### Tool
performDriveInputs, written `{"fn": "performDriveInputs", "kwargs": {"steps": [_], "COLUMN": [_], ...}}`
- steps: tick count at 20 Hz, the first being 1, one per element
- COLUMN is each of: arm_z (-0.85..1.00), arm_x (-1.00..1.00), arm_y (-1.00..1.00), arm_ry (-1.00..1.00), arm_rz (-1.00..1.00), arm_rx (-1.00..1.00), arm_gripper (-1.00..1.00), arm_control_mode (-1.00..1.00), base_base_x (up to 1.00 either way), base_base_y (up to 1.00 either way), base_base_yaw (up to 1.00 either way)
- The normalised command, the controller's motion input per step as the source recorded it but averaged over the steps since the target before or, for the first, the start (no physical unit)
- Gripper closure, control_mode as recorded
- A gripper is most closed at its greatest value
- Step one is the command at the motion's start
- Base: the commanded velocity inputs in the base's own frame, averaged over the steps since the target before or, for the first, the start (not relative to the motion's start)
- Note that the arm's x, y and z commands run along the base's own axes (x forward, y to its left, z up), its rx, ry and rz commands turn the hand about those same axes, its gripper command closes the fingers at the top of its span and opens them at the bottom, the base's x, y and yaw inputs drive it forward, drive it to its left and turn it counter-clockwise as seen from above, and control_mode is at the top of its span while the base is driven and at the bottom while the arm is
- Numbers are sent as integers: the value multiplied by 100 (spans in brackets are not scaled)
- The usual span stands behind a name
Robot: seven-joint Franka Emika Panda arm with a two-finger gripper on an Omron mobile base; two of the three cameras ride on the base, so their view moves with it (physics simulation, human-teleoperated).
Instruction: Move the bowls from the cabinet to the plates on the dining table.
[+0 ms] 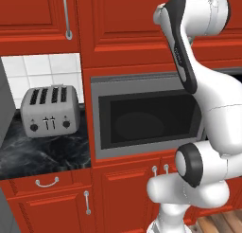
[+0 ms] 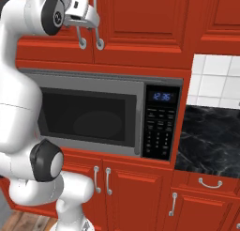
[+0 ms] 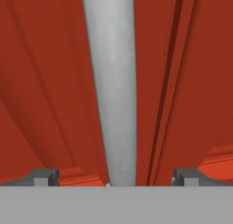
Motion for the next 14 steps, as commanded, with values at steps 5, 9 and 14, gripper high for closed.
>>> {"fn": "performDriveInputs", "kwargs": {"steps": [5, 9, 14], "arm_z": [0, 0, 0], "arm_x": [0, 0, 0], "arm_y": [0, 0, 0], "arm_ry": [0, 0, 0], "arm_rz": [0, 0, 0], "arm_rx": [0, 0, 0], "arm_gripper": [100, 100, 100], "arm_control_mode": [-100, -100, -100], "base_base_x": [0, 0, 0], "base_base_y": [0, 0, 0], "base_base_yaw": [0, 0, 0]}}
